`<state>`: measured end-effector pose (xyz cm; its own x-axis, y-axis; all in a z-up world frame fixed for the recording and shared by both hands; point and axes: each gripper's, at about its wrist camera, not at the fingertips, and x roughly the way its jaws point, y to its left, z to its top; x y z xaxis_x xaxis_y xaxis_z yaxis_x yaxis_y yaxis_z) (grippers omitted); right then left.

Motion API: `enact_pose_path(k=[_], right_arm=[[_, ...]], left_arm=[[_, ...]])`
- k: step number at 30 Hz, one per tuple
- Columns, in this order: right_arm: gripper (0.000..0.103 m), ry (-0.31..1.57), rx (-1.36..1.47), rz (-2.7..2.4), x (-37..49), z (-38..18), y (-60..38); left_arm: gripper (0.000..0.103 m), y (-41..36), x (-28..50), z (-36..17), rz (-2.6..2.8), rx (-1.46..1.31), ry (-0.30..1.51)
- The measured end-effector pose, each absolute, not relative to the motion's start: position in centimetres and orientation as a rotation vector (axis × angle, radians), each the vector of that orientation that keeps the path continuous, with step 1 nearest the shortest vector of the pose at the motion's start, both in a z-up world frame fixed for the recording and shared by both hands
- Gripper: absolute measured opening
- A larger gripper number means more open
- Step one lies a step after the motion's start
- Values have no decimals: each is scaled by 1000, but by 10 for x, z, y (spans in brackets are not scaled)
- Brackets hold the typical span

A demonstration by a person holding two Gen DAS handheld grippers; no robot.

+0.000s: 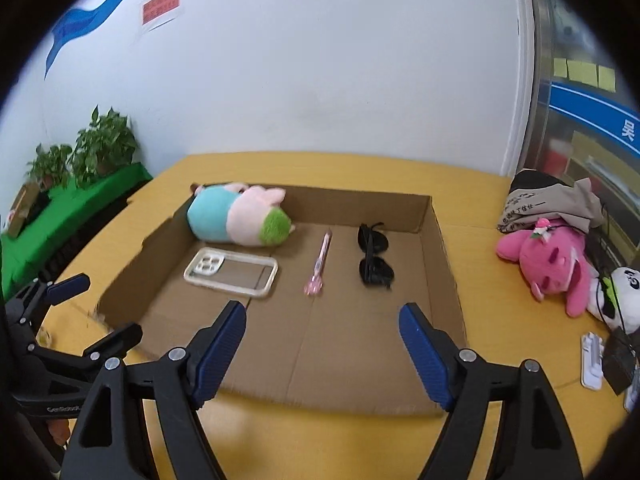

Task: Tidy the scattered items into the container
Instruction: 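Lower the left gripper onto the white earbud case and close it, then close the right gripper on the earbud case while the left gripper holds it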

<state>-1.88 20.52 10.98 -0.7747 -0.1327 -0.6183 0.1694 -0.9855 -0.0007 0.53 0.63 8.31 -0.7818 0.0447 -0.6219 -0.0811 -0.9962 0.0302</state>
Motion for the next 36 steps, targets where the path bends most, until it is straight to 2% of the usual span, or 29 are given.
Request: enact_pose_path(k=[5, 16, 18, 22, 24, 27, 31, 36], right_arm=[[79, 155, 977, -2798, 23, 100, 192], [79, 149, 972, -2766, 62, 100, 195], [79, 142, 995, -2755, 65, 95, 196], [79, 125, 1047, -2724, 68, 81, 199], [79, 111, 1075, -2708, 69, 74, 201], [79, 85, 1118, -2685, 68, 65, 203], [79, 51, 1147, -2613, 67, 57, 199], [79, 25, 1170, -2413, 68, 43, 184]], left_arm=[[102, 8, 25, 41, 2873, -1137, 49], [101, -15, 11, -11, 2843, -1352, -81], [94, -16, 5, -19, 2821, -1389, -86], [66, -22, -5, -38, 2732, -1491, -159], [65, -20, -3, -40, 2749, -1482, -113], [47, -17, 1, -39, 2726, -1467, -88], [48, -14, 8, -39, 2689, -1446, -56], [48, 12, 39, -40, 2500, -1320, 106]])
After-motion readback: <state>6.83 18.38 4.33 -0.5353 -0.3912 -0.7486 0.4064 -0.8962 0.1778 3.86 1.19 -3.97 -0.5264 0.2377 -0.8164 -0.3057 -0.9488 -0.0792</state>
